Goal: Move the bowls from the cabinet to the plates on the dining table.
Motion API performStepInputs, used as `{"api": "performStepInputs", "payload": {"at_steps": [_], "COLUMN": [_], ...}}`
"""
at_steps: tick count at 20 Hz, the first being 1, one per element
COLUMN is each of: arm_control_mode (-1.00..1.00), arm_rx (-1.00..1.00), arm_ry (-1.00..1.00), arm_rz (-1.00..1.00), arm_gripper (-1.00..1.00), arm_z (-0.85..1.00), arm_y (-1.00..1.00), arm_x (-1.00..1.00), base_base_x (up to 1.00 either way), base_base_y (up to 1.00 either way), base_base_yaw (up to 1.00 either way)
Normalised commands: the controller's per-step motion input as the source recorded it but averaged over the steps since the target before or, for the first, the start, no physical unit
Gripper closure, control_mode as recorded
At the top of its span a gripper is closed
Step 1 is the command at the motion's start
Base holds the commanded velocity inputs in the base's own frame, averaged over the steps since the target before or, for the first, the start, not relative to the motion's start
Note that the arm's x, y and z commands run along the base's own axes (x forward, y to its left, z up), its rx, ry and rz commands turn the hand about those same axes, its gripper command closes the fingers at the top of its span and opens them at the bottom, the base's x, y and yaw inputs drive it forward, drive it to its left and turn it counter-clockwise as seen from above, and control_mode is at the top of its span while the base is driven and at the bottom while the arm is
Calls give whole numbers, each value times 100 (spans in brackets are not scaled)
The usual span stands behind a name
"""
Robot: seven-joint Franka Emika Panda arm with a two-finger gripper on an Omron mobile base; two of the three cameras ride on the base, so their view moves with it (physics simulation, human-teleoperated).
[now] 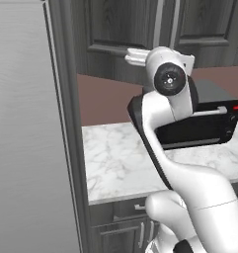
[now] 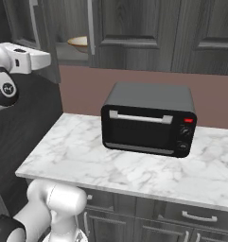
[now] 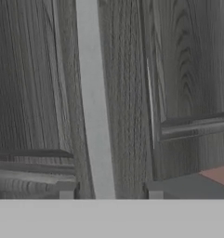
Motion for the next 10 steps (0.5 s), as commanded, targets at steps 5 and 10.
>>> {"api": "performStepInputs", "payload": {"at_steps": [5,10], "arm_control_mode": [-100,-100], "arm_rx": [0,0], "arm_ry": [-7,-7], "arm_rz": [0,2], "arm_gripper": [-100,-100], "arm_z": [16,21], "arm_y": [1,-4], "arm_x": [-84,-95], "base_base_x": [0,0], "base_base_y": [0,0], "base_base_yaw": [0,0]}}
